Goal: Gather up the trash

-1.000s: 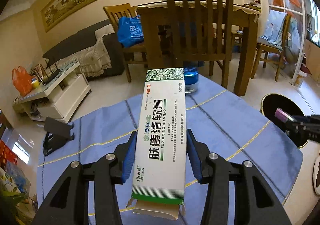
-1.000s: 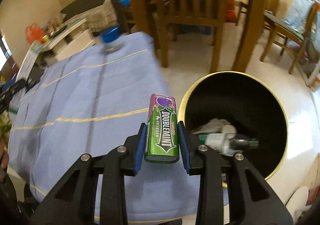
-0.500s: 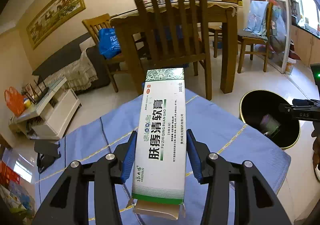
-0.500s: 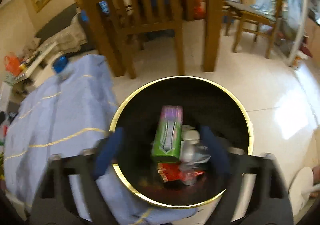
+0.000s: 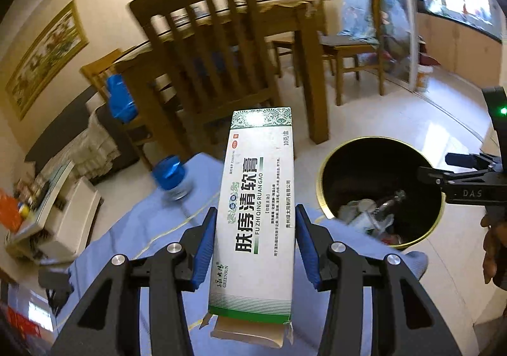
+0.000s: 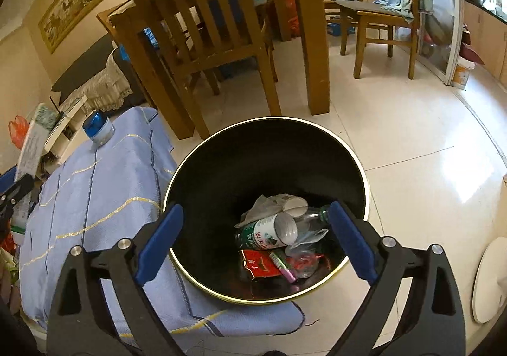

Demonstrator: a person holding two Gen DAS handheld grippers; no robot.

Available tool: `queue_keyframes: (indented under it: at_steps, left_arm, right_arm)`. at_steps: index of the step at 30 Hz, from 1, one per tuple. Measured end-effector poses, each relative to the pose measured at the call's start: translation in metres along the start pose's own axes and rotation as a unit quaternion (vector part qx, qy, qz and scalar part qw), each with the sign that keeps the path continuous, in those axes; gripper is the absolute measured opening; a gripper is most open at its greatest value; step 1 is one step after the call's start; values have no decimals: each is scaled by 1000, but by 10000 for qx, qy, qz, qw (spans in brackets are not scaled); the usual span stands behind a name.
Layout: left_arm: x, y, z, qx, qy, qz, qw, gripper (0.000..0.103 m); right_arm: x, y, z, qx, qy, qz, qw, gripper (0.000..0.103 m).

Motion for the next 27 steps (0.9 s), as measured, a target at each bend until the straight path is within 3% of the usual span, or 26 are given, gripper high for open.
queue_keyframes:
  at_steps: [7,14,27]
  left_arm:
    - [-28,-52,-31,-531,205,335,9978,47]
    - [-45,-78,-64,-622,362,722,9948,50]
    - [-26,-82,-52,-812,204,749,9937,54]
  right_arm:
    - [10,-45,-1,-526,-145,56,9985,94]
    - [5,-76,4,-937,-113,28,9955,94]
    - [10,-71,9,-950,-71,32,9954,94]
Point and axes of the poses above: each gripper's, at about its wrist camera, not at the fingertips, and x roughly against the way its jaws point, y to its left, z to its underside, the point moved 4 cm from there along -x, roughly the way its jaws point, and after that the axes turned 8 degrees about y, right-handed, at the moved point
